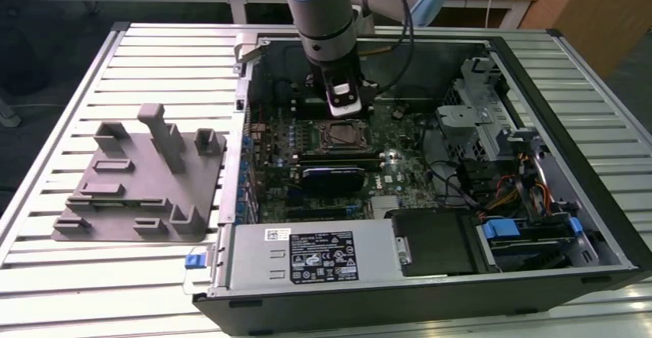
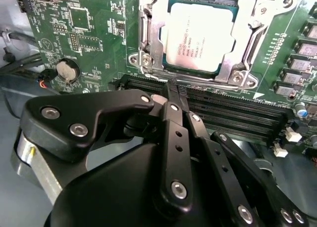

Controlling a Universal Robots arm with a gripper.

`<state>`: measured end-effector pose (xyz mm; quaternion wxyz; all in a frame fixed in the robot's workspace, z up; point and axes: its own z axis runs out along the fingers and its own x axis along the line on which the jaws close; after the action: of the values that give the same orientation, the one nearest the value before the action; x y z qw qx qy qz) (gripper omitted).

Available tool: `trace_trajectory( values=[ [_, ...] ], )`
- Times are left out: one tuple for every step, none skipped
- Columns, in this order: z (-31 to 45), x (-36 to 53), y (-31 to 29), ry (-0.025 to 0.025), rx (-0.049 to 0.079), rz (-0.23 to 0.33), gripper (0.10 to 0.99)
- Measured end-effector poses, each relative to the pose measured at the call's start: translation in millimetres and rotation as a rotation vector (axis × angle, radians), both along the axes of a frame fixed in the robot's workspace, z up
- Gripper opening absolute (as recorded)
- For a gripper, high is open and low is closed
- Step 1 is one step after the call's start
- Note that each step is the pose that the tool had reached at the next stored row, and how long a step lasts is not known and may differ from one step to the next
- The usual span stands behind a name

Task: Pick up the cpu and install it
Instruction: 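Install the first cpu locking lever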

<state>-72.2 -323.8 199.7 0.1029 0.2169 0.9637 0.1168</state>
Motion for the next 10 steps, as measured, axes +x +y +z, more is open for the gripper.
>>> trace_trajectory(
  values=[
    [0.5,0.0,0.0,0.0,-0.002,0.0,0.106],
    [0.9,0.0,0.0,0.0,-0.004,0.0,0.106],
    [1.2,0.0,0.0,0.0001,-0.005,0.0,0.106],
    [1.2,0.0,0.0,0.0,-0.005,0.0,0.106],
    [1.2,0.0,0.0,0.0,-0.005,0.0,0.106],
    [1.2,0.0,0.0,-0.0001,-0.005,0.0,0.106],
    [1.2,0.0,0.0,0.0,-0.005,0.0,0.106],
    [1.3,0.0,0.0,0.0,-0.005,0.0,0.106],
    [1.3,0.0,0.0,0.0,-0.005,0.0,0.106],
    [1.3,0.0,0.0,0.0,-0.006,0.0,0.106]
  ],
)
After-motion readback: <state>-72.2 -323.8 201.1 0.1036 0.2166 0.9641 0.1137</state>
